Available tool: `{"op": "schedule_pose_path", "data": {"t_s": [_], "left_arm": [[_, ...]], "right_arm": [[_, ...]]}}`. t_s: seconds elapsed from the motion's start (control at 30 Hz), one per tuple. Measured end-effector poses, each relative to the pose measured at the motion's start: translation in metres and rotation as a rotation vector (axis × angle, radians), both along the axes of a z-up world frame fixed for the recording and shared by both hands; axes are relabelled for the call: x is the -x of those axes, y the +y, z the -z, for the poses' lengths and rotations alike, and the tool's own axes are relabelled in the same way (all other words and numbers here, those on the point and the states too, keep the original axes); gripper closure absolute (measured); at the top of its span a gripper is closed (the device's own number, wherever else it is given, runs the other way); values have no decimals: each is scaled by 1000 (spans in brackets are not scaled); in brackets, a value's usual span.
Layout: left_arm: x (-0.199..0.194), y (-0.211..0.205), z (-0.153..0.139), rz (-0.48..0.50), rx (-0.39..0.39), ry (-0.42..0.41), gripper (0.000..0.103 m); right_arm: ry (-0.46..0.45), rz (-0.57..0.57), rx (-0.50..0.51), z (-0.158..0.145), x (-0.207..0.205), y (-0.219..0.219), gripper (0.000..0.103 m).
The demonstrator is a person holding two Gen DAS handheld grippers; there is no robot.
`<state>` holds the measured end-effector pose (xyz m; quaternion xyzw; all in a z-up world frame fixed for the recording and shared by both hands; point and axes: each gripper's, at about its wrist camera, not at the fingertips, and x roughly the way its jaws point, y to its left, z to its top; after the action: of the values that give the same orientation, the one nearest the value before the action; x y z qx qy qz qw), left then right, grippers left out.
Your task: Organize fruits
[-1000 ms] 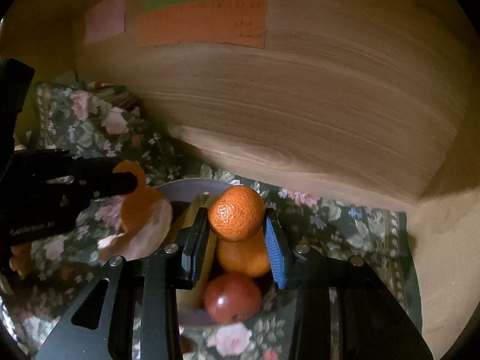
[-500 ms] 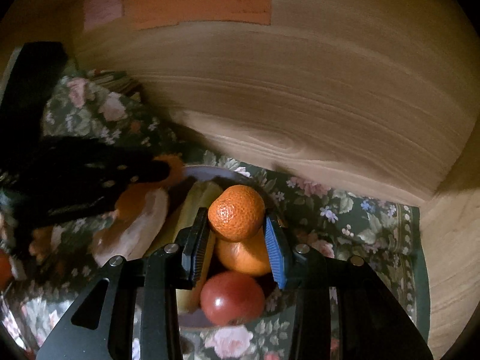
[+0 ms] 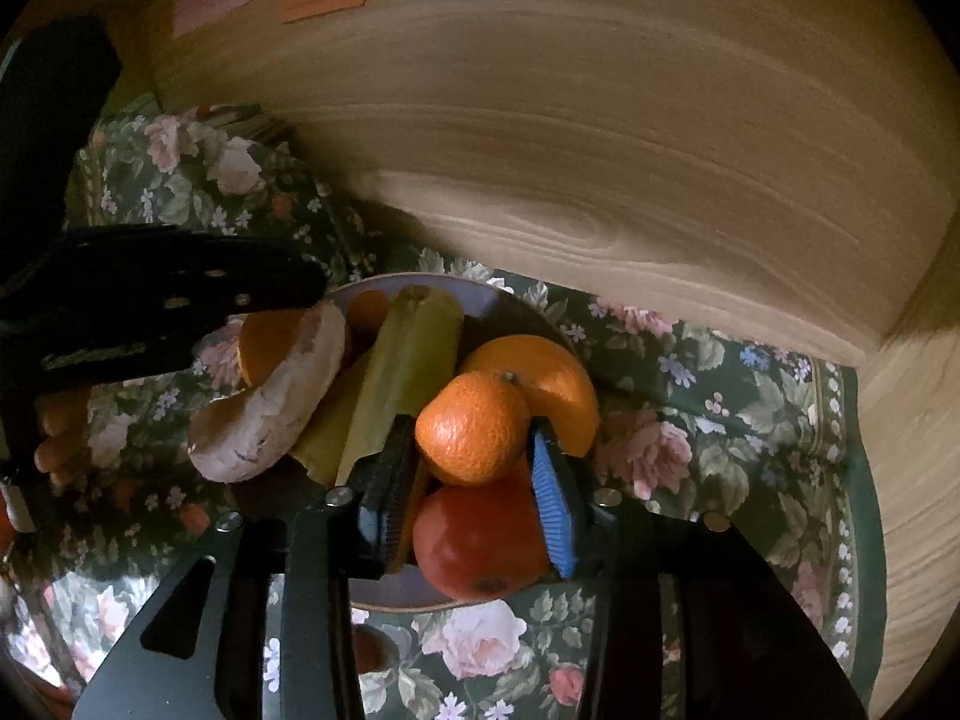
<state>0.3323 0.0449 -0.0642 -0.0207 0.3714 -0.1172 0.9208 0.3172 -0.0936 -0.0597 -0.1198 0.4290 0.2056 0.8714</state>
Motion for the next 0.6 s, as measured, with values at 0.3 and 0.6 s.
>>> {"op": "schedule_pose_path", "data": {"t_s": [0.3, 0.6], "left_arm": [[39, 2, -18, -6, 16, -38, 57], [81, -1, -17, -12, 12, -52, 54]], "right_arm": [[-68, 18, -32, -25, 23, -8, 51], [-105, 13, -40, -32, 58, -9, 51]]}}
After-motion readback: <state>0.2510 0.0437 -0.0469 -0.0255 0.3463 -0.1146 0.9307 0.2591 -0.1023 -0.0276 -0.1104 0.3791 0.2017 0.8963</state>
